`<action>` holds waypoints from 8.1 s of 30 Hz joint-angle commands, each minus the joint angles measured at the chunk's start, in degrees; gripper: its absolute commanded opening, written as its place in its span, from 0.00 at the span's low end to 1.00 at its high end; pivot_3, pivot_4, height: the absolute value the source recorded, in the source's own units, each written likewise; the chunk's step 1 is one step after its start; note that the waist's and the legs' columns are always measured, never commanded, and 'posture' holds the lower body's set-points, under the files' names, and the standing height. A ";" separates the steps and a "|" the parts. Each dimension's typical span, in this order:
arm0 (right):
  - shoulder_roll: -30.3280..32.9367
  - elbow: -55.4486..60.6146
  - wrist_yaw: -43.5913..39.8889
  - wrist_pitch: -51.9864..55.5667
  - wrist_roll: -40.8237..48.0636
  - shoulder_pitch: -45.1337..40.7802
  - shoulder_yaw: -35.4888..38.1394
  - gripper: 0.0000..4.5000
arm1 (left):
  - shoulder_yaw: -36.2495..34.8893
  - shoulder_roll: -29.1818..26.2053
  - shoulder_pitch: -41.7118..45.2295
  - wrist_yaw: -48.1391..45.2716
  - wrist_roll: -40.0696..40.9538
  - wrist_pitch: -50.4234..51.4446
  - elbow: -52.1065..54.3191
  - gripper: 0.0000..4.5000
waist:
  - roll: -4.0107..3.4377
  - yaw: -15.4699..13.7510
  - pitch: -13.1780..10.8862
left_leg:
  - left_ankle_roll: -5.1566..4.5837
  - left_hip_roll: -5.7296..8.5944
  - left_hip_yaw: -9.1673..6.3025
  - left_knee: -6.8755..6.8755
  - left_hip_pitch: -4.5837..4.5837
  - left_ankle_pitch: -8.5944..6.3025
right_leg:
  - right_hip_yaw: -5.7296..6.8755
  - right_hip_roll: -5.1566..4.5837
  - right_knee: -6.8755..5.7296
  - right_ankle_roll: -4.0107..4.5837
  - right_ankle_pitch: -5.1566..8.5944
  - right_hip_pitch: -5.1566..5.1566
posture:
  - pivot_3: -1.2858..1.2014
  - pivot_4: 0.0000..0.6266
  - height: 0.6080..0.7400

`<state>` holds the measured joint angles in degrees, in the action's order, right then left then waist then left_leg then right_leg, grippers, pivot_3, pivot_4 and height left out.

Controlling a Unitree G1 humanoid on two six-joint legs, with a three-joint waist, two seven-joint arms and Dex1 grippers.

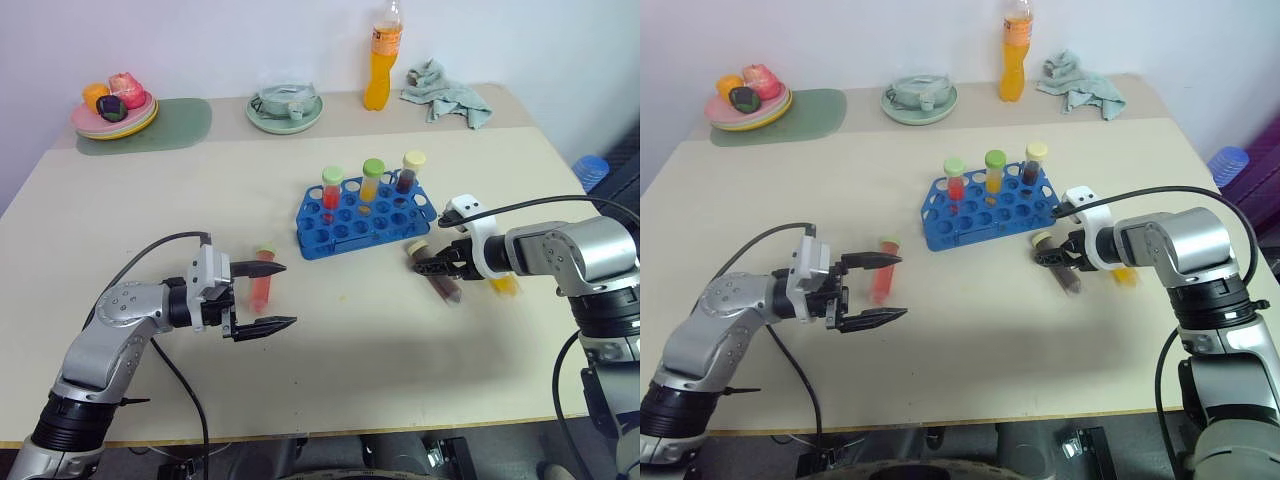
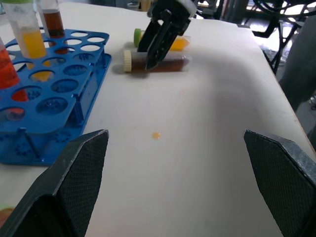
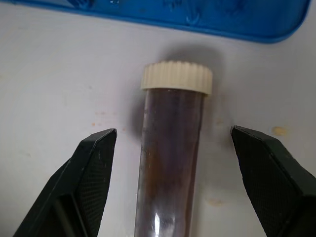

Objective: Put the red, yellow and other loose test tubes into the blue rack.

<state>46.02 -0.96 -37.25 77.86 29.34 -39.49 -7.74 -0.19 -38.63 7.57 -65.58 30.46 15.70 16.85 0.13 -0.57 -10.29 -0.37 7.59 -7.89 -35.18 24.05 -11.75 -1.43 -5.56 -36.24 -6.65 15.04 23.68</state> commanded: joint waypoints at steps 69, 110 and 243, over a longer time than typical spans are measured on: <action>-37.69 -18.00 8.01 -92.22 -9.93 7.31 19.23 0.17 | 0.09 14.70 6.85 19.03 -3.91 -4.52 -2.80 1.00 | 0.01 1.40 0.04 | 0.18 -0.07 0.01 0.06 -0.27 0.12 | -0.03 0.33 -0.36 -0.05 -0.27 0.01 | 0.52 0.24 1.00; -36.86 -41.78 11.95 -106.45 -12.58 2.34 22.34 0.17 | -1.54 12.69 7.08 18.83 -2.89 -0.04 -0.04 1.00 | 0.01 1.25 0.04 | 0.31 -0.09 0.01 0.04 -0.67 0.19 | -0.09 0.38 -0.69 0.02 -0.23 -0.26 | 0.52 0.24 1.00; -41.35 -25.04 2.97 -96.09 -15.17 8.93 11.47 0.18 | -2.55 11.67 3.61 20.01 -2.86 -0.08 0.06 1.00 | 0.13 1.42 0.13 | 0.56 -0.57 0.06 0.10 -0.65 -0.10 | -0.10 0.84 -0.33 0.30 -0.27 -0.21 | 0.52 0.24 1.00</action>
<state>5.15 -25.67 -33.69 -17.11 14.22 -29.73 4.59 -1.36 -26.60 11.20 -46.04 26.76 15.28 14.55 0.26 0.85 -10.15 0.19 7.02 -7.83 -35.08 23.40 -11.85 -1.54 -4.71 -36.58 -6.35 14.77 23.47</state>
